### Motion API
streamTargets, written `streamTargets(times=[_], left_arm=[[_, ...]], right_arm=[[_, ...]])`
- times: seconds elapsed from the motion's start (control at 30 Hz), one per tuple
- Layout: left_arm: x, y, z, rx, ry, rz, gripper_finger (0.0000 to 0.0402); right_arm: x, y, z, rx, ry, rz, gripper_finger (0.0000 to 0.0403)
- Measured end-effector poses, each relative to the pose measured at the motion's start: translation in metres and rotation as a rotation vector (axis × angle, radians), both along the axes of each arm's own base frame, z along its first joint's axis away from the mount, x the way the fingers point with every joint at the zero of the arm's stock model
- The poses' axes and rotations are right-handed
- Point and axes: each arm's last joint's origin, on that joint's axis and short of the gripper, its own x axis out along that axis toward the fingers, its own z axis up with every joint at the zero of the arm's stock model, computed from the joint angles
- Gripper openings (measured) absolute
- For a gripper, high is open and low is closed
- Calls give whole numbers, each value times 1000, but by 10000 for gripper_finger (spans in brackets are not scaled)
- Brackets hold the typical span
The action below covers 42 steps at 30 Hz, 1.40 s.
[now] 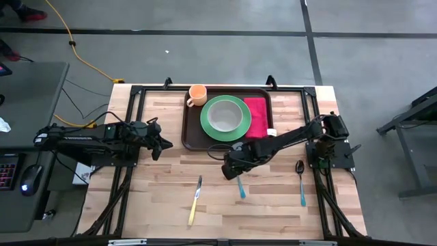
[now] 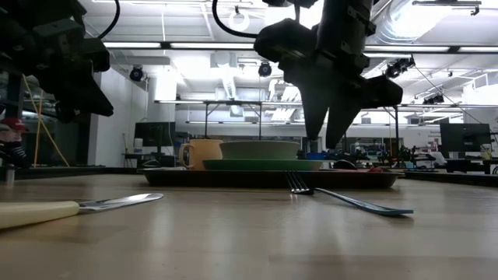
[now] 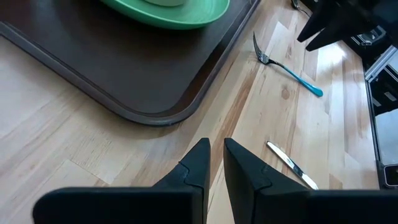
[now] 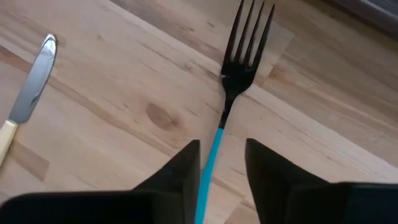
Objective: Set up tray
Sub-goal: Put the blue fork on top of the red napkin
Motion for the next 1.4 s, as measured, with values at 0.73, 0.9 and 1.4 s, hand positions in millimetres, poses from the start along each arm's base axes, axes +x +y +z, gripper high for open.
streamTargets(times=[0.73,0.9,1.4], left_arm=[[0,0,0,4,5,7,76],[0,0,0,6,6,9,76],[-1,2,0,44,9,66,76]], right_arm=[[11,-7,-31,49,78,15,140],[15,-12,-30,41,39,20,140],[21,-10,-52,95,77,37,139]])
